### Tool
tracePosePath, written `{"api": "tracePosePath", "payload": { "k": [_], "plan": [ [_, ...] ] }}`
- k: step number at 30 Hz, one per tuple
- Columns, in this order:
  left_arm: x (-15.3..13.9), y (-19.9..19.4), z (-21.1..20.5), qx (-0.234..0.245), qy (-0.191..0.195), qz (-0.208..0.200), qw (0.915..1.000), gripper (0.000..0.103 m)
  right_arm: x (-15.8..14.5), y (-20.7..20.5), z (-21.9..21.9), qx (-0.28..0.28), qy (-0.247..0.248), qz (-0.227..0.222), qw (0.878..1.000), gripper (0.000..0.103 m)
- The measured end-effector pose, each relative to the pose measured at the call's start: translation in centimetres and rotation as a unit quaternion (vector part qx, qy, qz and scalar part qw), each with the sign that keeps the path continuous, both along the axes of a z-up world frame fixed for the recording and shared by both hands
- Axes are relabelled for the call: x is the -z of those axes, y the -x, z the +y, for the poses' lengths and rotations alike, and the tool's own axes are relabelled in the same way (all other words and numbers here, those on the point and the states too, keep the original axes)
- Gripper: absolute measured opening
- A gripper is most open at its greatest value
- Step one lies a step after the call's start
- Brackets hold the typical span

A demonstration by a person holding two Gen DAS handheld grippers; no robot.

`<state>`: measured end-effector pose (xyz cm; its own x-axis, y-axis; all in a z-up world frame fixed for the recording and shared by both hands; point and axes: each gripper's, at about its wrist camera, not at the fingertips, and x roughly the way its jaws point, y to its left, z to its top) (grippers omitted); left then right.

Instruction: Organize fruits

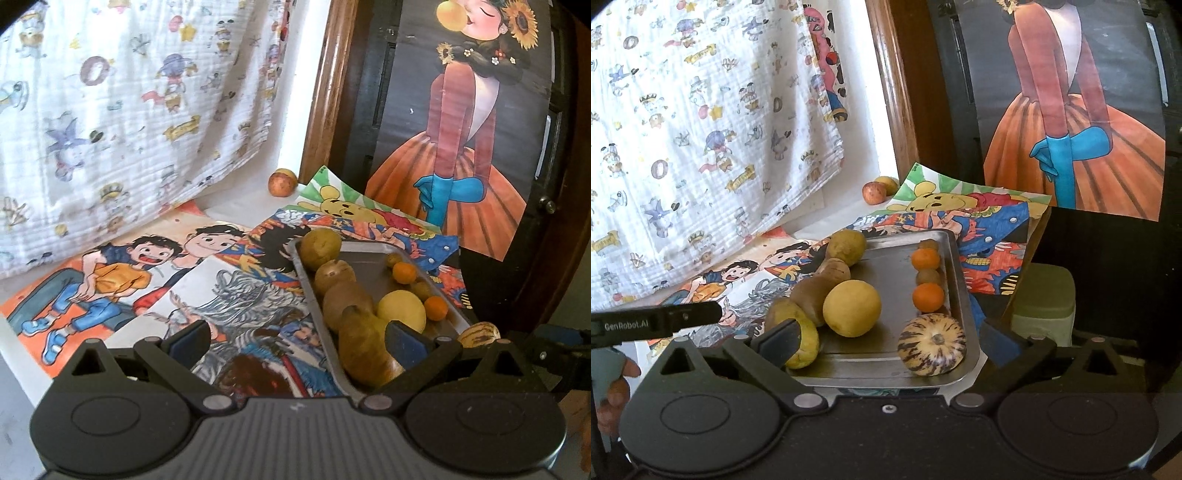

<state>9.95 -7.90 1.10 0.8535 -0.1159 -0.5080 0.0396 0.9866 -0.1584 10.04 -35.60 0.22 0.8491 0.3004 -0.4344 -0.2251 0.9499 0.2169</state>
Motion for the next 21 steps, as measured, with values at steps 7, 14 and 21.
{"api": "tracePosePath", "payload": {
  "k": [7,14,21],
  "plan": [
    [0.2,1.3,0.9,-0.010,-0.004,0.005,0.9999,0.103,-0.5,1.3,1.1,0.004,-0.010,-0.002,1.000,0.102],
    [0.2,2.8,2.2,-0.020,-0.007,0.005,0.9998,0.103,-0.9,2.5,2.7,0.004,-0.013,-0.006,1.000,0.102],
    [0.1,4.3,3.5,-0.029,-0.004,-0.001,0.9996,0.103,-1.5,3.9,4.3,0.005,-0.003,-0.019,1.000,0.102]
  ]
}}
